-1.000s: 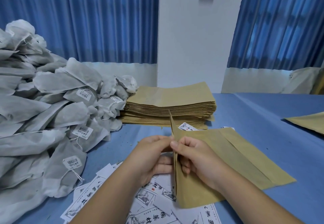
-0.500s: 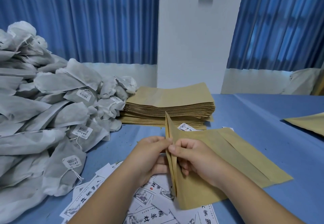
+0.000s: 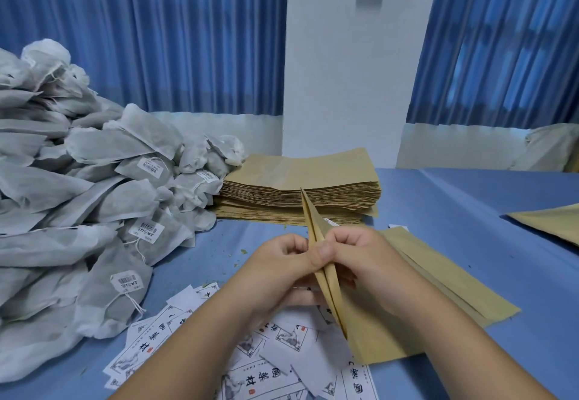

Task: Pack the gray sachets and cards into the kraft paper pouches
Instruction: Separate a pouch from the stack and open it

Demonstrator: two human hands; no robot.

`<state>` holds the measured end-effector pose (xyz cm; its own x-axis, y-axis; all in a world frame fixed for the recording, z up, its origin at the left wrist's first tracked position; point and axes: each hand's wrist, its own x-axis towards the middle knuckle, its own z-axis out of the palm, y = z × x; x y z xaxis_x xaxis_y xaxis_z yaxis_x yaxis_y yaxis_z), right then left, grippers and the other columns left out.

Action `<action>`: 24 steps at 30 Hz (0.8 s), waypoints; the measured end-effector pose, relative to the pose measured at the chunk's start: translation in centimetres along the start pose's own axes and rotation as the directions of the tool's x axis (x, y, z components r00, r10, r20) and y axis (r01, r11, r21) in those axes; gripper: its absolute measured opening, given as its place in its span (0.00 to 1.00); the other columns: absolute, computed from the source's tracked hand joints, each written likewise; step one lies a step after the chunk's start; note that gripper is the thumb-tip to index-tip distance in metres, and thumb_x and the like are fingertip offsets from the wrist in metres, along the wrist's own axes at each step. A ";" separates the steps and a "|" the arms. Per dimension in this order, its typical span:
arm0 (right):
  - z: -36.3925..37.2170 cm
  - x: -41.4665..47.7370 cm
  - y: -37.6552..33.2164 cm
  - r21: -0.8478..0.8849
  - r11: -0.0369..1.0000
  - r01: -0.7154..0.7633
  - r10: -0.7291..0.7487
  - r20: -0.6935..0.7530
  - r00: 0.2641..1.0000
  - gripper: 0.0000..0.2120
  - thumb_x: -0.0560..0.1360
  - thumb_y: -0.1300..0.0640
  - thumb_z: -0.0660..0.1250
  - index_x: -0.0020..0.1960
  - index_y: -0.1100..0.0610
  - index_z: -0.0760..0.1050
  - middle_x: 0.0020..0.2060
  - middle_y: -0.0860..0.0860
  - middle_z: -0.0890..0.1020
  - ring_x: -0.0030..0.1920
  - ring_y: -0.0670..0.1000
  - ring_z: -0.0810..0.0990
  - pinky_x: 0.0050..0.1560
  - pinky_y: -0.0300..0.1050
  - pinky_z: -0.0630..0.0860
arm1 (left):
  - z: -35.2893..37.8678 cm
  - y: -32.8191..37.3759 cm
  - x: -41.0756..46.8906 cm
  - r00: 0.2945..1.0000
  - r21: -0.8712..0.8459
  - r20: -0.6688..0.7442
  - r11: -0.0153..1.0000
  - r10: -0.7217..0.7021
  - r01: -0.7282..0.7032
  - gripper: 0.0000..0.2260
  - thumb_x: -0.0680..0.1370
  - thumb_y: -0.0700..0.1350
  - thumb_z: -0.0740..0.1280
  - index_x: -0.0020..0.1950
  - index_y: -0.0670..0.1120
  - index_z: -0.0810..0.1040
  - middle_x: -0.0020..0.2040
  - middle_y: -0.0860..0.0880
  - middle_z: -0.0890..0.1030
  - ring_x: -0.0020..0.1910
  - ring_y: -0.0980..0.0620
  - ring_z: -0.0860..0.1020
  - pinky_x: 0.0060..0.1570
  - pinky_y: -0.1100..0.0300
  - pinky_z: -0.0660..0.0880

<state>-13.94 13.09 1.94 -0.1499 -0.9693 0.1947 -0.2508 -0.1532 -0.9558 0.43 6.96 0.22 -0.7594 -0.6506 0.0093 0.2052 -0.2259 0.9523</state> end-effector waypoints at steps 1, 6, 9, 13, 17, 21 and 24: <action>-0.1 -0.1 -0.2 0.010 1.000 -0.012 0.012 0.009 1.000 0.10 0.66 0.55 0.68 0.28 0.54 0.71 0.25 0.54 0.69 0.26 0.48 0.64 0.25 0.40 0.61 | -0.1 0.1 0.0 1.000 -0.008 0.019 1.000 -0.005 0.005 0.25 0.62 0.49 0.80 0.48 0.38 0.72 0.41 0.40 0.83 0.42 0.44 0.84 0.41 0.52 0.81; -0.5 -0.3 -0.8 -0.009 1.000 -0.028 0.028 0.001 1.000 0.12 0.71 0.58 0.69 0.31 0.56 0.71 0.28 0.56 0.68 0.27 0.50 0.64 0.27 0.42 0.59 | -0.4 0.4 -0.1 0.996 -0.006 0.083 1.000 -0.026 0.027 0.20 0.66 0.41 0.76 0.52 0.36 0.73 0.42 0.39 0.83 0.42 0.45 0.84 0.41 0.54 0.81; -0.8 -0.4 -0.9 -0.030 0.999 -0.032 0.032 0.016 0.999 0.12 0.70 0.57 0.69 0.31 0.56 0.70 0.26 0.54 0.67 0.25 0.49 0.62 0.25 0.41 0.58 | -0.3 0.5 -0.2 0.995 0.054 0.097 0.998 -0.022 0.016 0.22 0.71 0.38 0.73 0.59 0.29 0.70 0.42 0.41 0.83 0.42 0.47 0.83 0.42 0.55 0.81; -1.1 -0.5 -1.0 -0.069 0.997 -0.035 0.036 0.010 0.999 0.16 0.71 0.60 0.68 0.27 0.52 0.68 0.23 0.52 0.68 0.24 0.49 0.64 0.24 0.40 0.61 | -0.2 0.7 -0.5 0.992 0.030 0.128 0.999 0.008 -0.012 0.21 0.72 0.35 0.69 0.61 0.28 0.68 0.44 0.39 0.83 0.43 0.45 0.84 0.41 0.56 0.81; -1.0 -0.5 -0.9 -0.089 0.996 -0.029 0.030 0.010 0.999 0.11 0.65 0.55 0.66 0.26 0.52 0.70 0.22 0.53 0.72 0.23 0.51 0.69 0.24 0.41 0.68 | -0.2 0.7 -0.4 0.985 0.033 0.169 0.999 0.028 -0.034 0.20 0.74 0.35 0.68 0.59 0.26 0.65 0.52 0.30 0.80 0.50 0.35 0.82 0.45 0.51 0.81; -1.1 -0.4 -0.7 -0.087 0.996 -0.034 0.038 0.049 0.998 0.09 0.67 0.55 0.65 0.28 0.52 0.72 0.22 0.56 0.74 0.21 0.53 0.72 0.25 0.40 0.71 | -0.5 0.3 -0.3 0.977 0.001 0.209 0.999 0.035 -0.036 0.17 0.75 0.36 0.67 0.56 0.28 0.65 0.50 0.29 0.80 0.49 0.33 0.81 0.43 0.51 0.80; -1.1 -0.5 -0.7 -0.070 0.997 -0.037 0.042 0.072 0.997 0.10 0.69 0.56 0.64 0.28 0.52 0.73 0.23 0.57 0.75 0.22 0.54 0.73 0.26 0.42 0.72 | -0.6 0.1 -0.3 0.975 0.004 0.218 0.999 0.038 -0.040 0.11 0.75 0.36 0.67 0.54 0.36 0.69 0.50 0.30 0.80 0.50 0.33 0.81 0.43 0.51 0.80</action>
<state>-14.80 13.87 2.74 -0.0909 -0.9862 0.1381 -0.3114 -0.1036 -0.9446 1.07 6.65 0.16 -0.8673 -0.4851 0.1116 0.2328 -0.1972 0.9523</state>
